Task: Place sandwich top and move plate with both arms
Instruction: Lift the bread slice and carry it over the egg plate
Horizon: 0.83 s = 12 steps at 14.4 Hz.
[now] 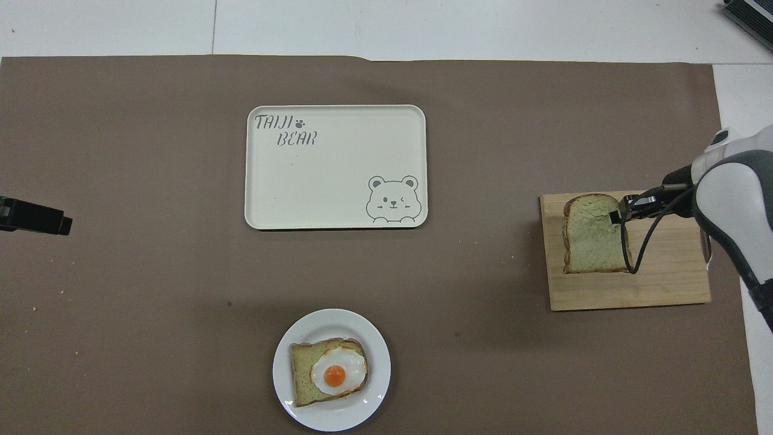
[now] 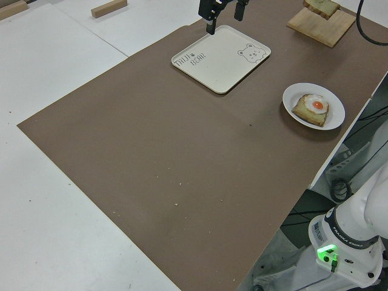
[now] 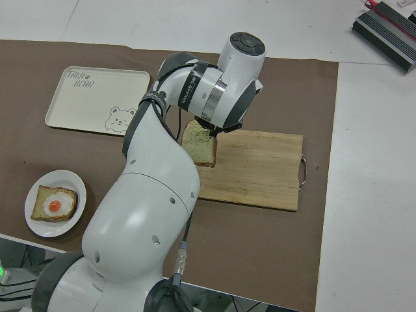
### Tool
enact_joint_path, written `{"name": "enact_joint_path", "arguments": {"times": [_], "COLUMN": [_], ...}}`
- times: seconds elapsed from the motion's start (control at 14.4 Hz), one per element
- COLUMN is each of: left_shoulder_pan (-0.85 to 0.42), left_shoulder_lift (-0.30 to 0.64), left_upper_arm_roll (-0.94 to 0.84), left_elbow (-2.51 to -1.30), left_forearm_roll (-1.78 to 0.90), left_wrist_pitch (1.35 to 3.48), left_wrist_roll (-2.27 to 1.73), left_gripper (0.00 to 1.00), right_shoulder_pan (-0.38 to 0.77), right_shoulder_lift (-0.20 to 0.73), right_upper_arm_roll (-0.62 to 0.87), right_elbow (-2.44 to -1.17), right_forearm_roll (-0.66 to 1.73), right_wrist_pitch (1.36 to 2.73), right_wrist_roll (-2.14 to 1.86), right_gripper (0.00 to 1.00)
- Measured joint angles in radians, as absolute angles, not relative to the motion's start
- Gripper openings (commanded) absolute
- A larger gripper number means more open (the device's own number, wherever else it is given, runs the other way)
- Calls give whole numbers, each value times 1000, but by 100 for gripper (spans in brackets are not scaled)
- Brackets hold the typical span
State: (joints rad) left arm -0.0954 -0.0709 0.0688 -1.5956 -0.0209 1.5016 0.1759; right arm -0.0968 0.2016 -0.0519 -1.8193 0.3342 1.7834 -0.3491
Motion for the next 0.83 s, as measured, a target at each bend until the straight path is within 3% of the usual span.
{"name": "enact_joint_path", "arguments": {"times": [0.35,0.83], "left_shoulder_pan": [-95,-95], "left_shoulder_lift": [-71,-71], "left_upper_arm_roll": [69,69], "left_elbow": [-1596,-1596], "left_forearm_roll": [-21,-21], "left_wrist_pitch": [1502,1502], "left_wrist_roll": [176,176], "left_gripper": [100,100], "right_shoulder_pan": [-38,186], "right_shoulder_lift": [202,194], "right_upper_arm_roll": [15,25], "right_elbow": [-1817,-1817], "right_forearm_roll": [367,371], "right_wrist_pitch": [1745,1745], "right_wrist_roll": [-346,-114], "right_gripper": [0,0]}}
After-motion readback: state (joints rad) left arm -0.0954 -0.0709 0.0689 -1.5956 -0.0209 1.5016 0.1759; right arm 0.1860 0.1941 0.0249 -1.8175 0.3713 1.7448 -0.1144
